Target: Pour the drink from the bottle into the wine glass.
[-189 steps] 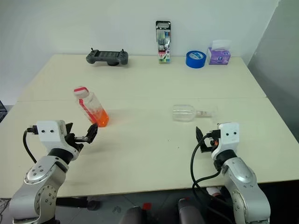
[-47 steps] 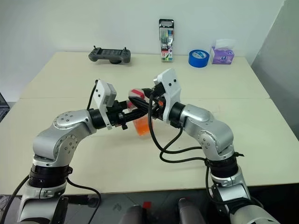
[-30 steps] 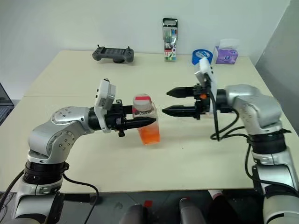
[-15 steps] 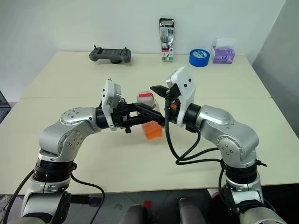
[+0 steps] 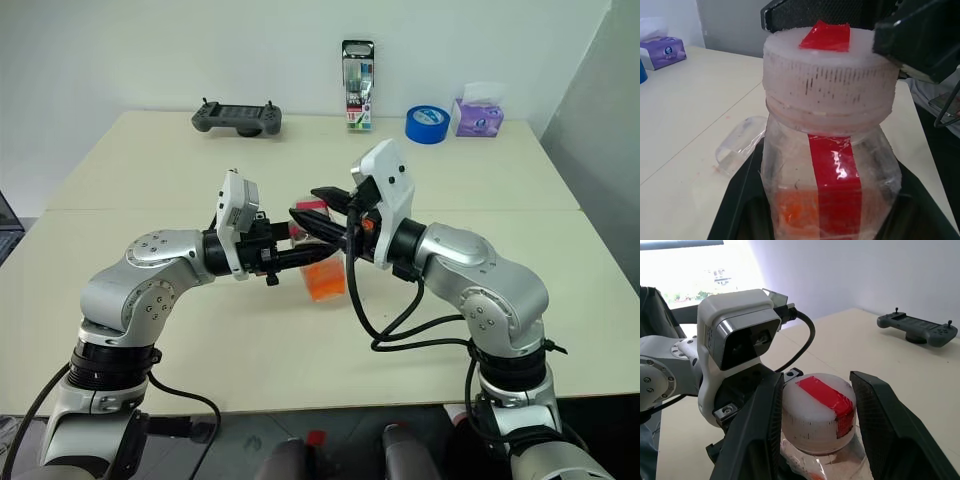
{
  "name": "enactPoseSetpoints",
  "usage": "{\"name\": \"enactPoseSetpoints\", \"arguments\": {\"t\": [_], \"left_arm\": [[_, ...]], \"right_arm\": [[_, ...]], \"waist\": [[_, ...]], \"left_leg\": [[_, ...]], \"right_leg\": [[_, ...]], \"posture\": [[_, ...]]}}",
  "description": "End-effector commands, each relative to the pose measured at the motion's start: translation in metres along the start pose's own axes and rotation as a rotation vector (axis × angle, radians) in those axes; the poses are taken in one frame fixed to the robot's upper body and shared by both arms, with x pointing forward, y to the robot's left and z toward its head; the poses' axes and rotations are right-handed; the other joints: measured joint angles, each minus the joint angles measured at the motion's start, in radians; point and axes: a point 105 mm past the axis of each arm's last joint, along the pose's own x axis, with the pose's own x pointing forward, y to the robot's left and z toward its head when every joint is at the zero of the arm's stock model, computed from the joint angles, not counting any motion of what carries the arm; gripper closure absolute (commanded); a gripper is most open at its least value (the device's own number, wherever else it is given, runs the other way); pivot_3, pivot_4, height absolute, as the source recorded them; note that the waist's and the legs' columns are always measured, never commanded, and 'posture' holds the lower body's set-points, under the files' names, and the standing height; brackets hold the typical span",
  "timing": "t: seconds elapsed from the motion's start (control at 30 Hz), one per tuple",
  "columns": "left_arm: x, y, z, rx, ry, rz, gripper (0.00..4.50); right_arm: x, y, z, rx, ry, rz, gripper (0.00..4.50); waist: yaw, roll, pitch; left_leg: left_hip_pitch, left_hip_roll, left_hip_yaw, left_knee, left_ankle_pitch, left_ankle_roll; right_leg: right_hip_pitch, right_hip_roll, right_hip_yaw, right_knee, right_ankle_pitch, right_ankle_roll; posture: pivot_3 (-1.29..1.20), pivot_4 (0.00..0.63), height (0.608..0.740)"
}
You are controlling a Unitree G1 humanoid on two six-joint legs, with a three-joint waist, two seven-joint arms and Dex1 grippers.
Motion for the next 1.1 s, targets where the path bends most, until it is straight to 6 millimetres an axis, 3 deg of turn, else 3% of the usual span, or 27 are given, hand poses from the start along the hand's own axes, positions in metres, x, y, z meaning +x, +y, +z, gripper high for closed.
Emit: {"name": "enactPoseSetpoints", "arguments": {"t": [0.03,0.17,0.37,0.47,0.53,0.67,0.8,0.9,1.1], "left_arm": [[-0.003,-0.001,0.016,0.069,-0.037,0.013,2.69],[-0.002,-0.005,0.021,0.073,-0.051,-0.007,2.69],[0.001,-0.021,0.030,0.062,-0.077,-0.133,2.69],[0.003,-0.024,0.032,0.069,-0.079,-0.157,2.69],[0.002,-0.023,0.032,0.070,-0.077,-0.147,2.69],[-0.001,-0.019,0.028,0.069,-0.074,-0.106,2.69],[-0.004,-0.016,0.026,0.060,-0.076,-0.073,2.69],[-0.004,-0.012,0.025,0.056,-0.076,-0.053,2.69],[0.000,-0.011,0.024,0.059,-0.070,-0.053,2.69]], "right_arm": [[-0.001,0.006,0.004,-0.034,-0.013,0.057,2.76],[-0.004,-0.001,0.003,-0.099,0.020,0.163,2.76],[-0.017,-0.010,0.001,-0.185,0.118,0.541,2.76],[-0.013,-0.020,0.002,-0.196,0.139,0.577,2.76],[-0.016,-0.027,0.005,-0.180,0.140,0.549,2.76],[-0.042,-0.039,0.011,-0.124,0.166,0.454,1.45],[-0.061,-0.036,0.013,-0.103,0.173,0.322,0.16],[-0.062,-0.026,0.011,-0.107,0.137,0.233,0.07],[-0.025,-0.002,0.014,-0.108,-0.014,0.052,0.07]], "waist": [[0.000,0.000,0.000],[0.000,0.000,0.000],[0.000,0.001,0.001],[-0.002,0.001,0.001],[0.000,0.001,0.001],[0.006,0.001,0.001],[0.008,0.001,0.001],[0.002,0.001,0.001],[-0.006,0.002,0.001]], "left_leg": [[0.000,0.000,0.000,0.000,0.000,0.000],[0.000,-0.001,0.001,0.001,0.000,0.000],[0.001,-0.001,0.001,0.001,0.000,0.000],[0.001,0.000,0.001,0.001,0.000,0.000],[0.001,0.000,0.000,0.001,0.000,0.000],[-0.001,0.001,-0.001,0.001,0.000,0.000],[-0.002,0.001,-0.001,0.002,0.000,0.000],[-0.001,0.000,0.000,0.003,0.000,0.000],[0.000,0.002,-0.002,0.004,0.000,0.000]], "right_leg": [[0.000,0.000,0.000,0.000,0.000,0.000],[0.000,0.000,0.001,0.000,0.000,0.000],[0.001,0.000,0.000,-0.001,0.000,0.000],[0.001,0.000,0.000,0.000,0.000,0.000],[0.001,0.000,-0.001,0.000,0.000,0.000],[0.000,-0.001,-0.002,0.000,0.000,0.000],[0.001,-0.003,-0.001,-0.001,0.000,0.000],[0.001,-0.003,0.000,0.000,0.000,0.000],[0.000,0.001,0.001,0.002,0.000,0.000]], "posture": [[0.00,0.150,0.740],[0.00,0.150,0.740],[0.00,0.150,0.740],[0.00,0.150,0.740],[0.00,0.150,0.740],[0.00,0.150,0.740],[0.00,0.150,0.740],[0.00,0.150,0.740],[0.00,0.150,0.740]]}}
